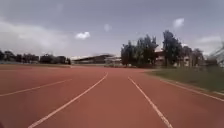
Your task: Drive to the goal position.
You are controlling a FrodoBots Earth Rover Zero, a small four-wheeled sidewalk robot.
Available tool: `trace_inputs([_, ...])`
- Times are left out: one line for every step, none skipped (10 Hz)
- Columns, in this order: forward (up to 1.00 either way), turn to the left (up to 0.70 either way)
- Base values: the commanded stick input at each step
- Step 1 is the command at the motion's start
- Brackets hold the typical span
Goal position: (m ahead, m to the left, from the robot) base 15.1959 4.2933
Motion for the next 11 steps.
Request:
trace_inputs([0.45,0.0])
trace_inputs([0.45,0.0])
trace_inputs([0.45,0.0])
trace_inputs([0.45,0.0])
trace_inputs([0.45,0.0])
trace_inputs([0.45,0.0])
trace_inputs([0.45,0.0])
trace_inputs([0.45,0.0])
trace_inputs([0.45,0.0])
trace_inputs([0.45,0.0])
trace_inputs([0.45,0.0])
